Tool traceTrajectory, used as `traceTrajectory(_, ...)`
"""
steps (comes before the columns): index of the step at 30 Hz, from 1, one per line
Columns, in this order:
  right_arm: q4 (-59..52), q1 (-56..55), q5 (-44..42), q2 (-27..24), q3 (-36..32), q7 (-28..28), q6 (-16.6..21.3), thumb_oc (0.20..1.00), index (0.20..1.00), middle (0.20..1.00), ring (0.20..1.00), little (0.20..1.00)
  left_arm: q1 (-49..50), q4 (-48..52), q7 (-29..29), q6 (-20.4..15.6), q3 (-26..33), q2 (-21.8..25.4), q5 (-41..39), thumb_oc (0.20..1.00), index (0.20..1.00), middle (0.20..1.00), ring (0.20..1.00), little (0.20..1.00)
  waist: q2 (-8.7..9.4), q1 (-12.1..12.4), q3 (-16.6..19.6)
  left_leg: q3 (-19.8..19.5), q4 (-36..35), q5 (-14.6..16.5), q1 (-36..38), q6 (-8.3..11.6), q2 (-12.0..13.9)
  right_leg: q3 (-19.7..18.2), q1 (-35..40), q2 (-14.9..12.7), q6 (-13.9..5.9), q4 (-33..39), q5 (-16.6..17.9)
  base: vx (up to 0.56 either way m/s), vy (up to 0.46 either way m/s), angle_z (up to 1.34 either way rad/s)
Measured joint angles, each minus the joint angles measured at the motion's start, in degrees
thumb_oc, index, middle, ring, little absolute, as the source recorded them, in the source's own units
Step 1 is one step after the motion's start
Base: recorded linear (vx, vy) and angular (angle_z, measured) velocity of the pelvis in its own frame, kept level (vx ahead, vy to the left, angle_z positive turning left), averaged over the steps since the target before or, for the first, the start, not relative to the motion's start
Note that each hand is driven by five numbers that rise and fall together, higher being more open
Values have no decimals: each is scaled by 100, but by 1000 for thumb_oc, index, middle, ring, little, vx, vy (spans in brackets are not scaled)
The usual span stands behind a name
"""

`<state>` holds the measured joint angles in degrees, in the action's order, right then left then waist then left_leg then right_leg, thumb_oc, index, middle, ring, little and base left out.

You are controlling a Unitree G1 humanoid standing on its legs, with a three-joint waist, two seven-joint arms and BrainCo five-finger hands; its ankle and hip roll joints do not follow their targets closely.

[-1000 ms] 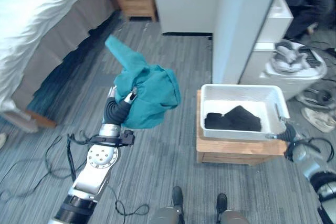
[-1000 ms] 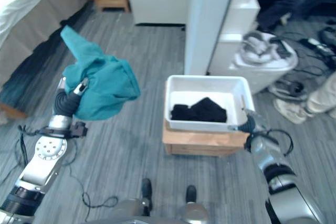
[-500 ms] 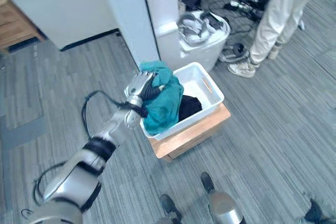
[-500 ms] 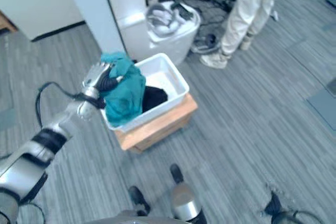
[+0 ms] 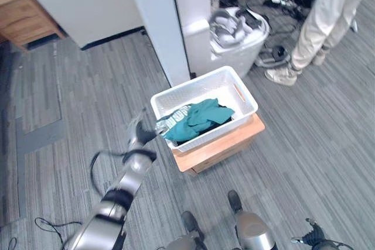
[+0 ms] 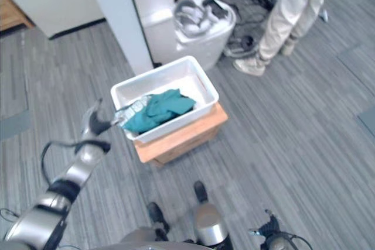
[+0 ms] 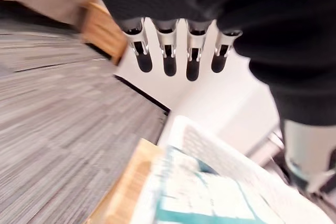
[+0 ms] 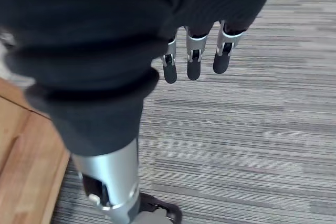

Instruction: Tidy up the quilt and then pick up the clothes from the bed and put them into the laundry hamper.

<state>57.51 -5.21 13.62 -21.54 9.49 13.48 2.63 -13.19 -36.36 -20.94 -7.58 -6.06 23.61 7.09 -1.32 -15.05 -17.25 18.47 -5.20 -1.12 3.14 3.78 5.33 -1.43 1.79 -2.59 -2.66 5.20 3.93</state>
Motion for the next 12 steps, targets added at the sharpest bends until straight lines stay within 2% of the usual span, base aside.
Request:
traceTrajectory(1, -26, 1, -14, 29, 8, -9, 10, 1000, 1000, 1000, 1000, 1000, 245, -16, 17, 13, 101, 59, -189, 1000, 1000, 1000, 1000, 1000, -2, 146, 72, -54, -1, -8, -1, -15, -2, 101, 52, -5, 14, -3, -16, 43, 8, 37)
traceTrajectory(2, -63, 14, 10, 44, 58, -116, -22, 1000, 1000, 1000, 1000, 1000, 868, -68, 156, -55, 444, 184, -439, 1000, 1000, 1000, 1000, 1000, 70, 329, 275, -168, 0, -9, 9, -16, 0, 161, 110, 0, 27, -2, -43, 11, 12, 41)
traceTrajectory(4, 16, -34, 26, 19, 242, -208, -33, 1000, 1000, 1000, 1000, 1000, 1248, -668, 246, -15, 671, 190, -660, 1000, 1000, 1000, 1000, 1000, 127, 498, 525, -245, 0, -1, 67, -35, -23, 265, 205, -18, 11, -1, -84, -32, 25, 41)
traceTrajectory(5, 0, 68, 241, 51, 379, -245, -49, 1000, 1000, 1000, 1000, 1000, 1532, -886, 290, -16, 712, 232, -869, 1000, 1000, 1000, 1000, 1000, 204, 744, 617, -348, 0, 4, 67, -58, -63, 333, 283, -54, 4, -2, -106, -57, 39, 52)
traceTrajectory(6, 16, 204, 452, 96, 653, -306, -52, 1000, 1000, 1000, 1000, 1000, 1599, -1447, 410, -10, 737, 109, -1016, 1000, 1000, 1000, 1000, 1000, 299, 790, 685, -448, 3, -76, 88, -159, -122, 452, 357, -106, 4, -29, -103, -49, 45, 55)
traceTrajectory(7, 57, 401, 469, 256, 727, -370, -42, 1000, 1000, 1000, 1000, 1000, 1744, -1846, 519, 37, 568, 46, -1064, 1000, 1000, 1000, 1000, 1000, 349, 900, 750, -554, 1, -78, 34, -172, -172, 497, 387, -162, -15, -27, -118, -19, 43, 41)
traceTrajectory(8, 166, 489, 526, 314, 771, -391, -48, 1000, 1000, 1000, 1000, 1000, 1721, -2207, 602, 12, 461, -12, -985, 1000, 1000, 1000, 1000, 1000, 413, 859, 862, -547, 1, -13, 29, -154, -194, 466, 340, -145, -49, -1, -145, -13, 31, 16)
traceTrajectory(11, 453, 763, 651, 648, 800, -420, -41, 1000, 1000, 1000, 1000, 1000, 1845, -3108, 811, 161, 310, -354, -650, 1000, 1000, 1000, 1000, 1000, 518, 928, 1019, -658, 4, -64, 11, -219, -277, 558, 369, -225, -56, 0, -146, -13, 31, 14)
traceTrajectory(12, 505, 855, 667, 702, 846, -426, -61, 1000, 1000, 1000, 1000, 1000, 1985, -3277, 865, 216, 287, -465, -581, 1000, 1000, 1000, 1000, 1000, 478, 997, 1052, -670, 2, -58, -9, -217, -293, 573, 371, -248, -56, -1, -146, -16, 37, 23)
